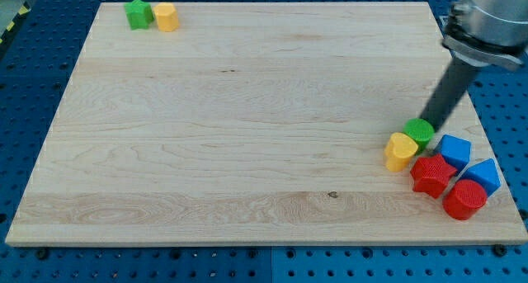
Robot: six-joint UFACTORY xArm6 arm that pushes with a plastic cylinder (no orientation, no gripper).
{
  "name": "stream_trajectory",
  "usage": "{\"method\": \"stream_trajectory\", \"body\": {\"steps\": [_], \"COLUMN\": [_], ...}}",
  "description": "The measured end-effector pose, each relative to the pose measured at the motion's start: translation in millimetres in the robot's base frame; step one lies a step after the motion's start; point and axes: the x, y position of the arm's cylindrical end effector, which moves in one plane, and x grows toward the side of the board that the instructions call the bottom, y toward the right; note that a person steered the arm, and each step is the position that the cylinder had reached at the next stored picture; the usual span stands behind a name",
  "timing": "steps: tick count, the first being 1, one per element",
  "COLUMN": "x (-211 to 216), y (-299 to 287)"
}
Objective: Move the green star along with yellow hexagon towards top center
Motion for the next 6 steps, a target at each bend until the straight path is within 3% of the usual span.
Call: {"method": "stream_trajectory", "body": {"steps": [4,6], "x": [-122,-147], "y": [-314,-418]}}
